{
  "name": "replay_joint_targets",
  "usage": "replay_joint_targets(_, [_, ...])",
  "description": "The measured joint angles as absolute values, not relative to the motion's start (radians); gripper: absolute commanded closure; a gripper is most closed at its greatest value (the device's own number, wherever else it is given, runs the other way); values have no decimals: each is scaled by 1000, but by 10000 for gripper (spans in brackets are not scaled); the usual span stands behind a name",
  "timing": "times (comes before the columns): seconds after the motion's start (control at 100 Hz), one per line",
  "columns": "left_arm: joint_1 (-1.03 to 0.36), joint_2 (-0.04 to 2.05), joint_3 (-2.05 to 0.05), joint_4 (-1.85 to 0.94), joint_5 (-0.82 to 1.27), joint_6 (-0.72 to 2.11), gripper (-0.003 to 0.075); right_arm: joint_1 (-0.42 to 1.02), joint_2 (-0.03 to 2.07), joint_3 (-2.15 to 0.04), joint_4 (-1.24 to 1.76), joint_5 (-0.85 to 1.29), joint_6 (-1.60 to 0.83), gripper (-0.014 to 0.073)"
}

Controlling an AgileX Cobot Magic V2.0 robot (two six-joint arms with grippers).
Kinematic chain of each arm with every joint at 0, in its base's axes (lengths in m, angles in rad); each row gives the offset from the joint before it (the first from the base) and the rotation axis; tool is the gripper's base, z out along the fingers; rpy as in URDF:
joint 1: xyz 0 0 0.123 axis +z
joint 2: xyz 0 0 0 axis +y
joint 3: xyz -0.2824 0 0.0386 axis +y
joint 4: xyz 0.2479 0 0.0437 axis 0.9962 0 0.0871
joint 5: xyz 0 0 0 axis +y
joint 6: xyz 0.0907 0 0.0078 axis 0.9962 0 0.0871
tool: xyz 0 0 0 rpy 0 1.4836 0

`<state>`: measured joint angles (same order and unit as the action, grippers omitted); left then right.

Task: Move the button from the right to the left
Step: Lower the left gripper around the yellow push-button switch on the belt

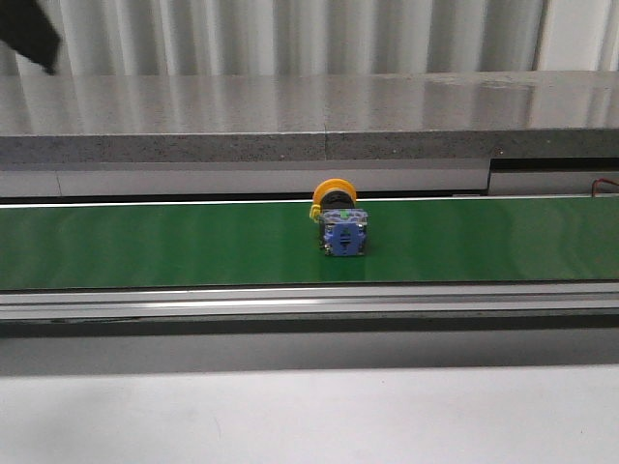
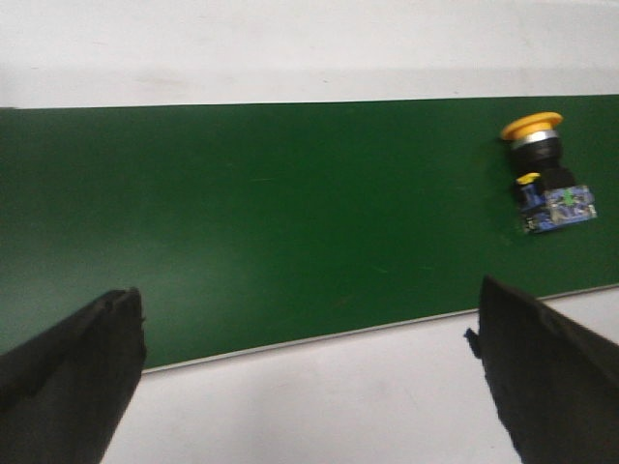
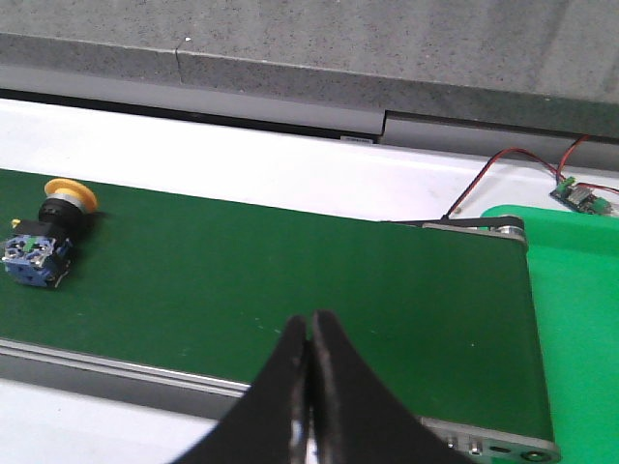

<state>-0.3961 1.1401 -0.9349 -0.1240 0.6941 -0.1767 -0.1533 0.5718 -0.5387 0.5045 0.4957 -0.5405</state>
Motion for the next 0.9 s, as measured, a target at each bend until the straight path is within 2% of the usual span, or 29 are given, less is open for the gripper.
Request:
replay_joint_targets(0.17, [-516,1332,-1040,-120,668,-185,50,-153,572,-539,505,496,-540,661])
replay_joint_targets(0.38, [-601,1527,-1188,-103,666,-187,50,-153,572,-539,505,496,-540,661])
replay_joint_targets(0.63, [-652,1665,-1314,-83,665,-187,50,-153,572,-539,503,496,-540,661])
replay_joint_targets(0.9, [-661,1762,-1338,-57,666,-196,50,-153,572,-539,503,496,-540,661])
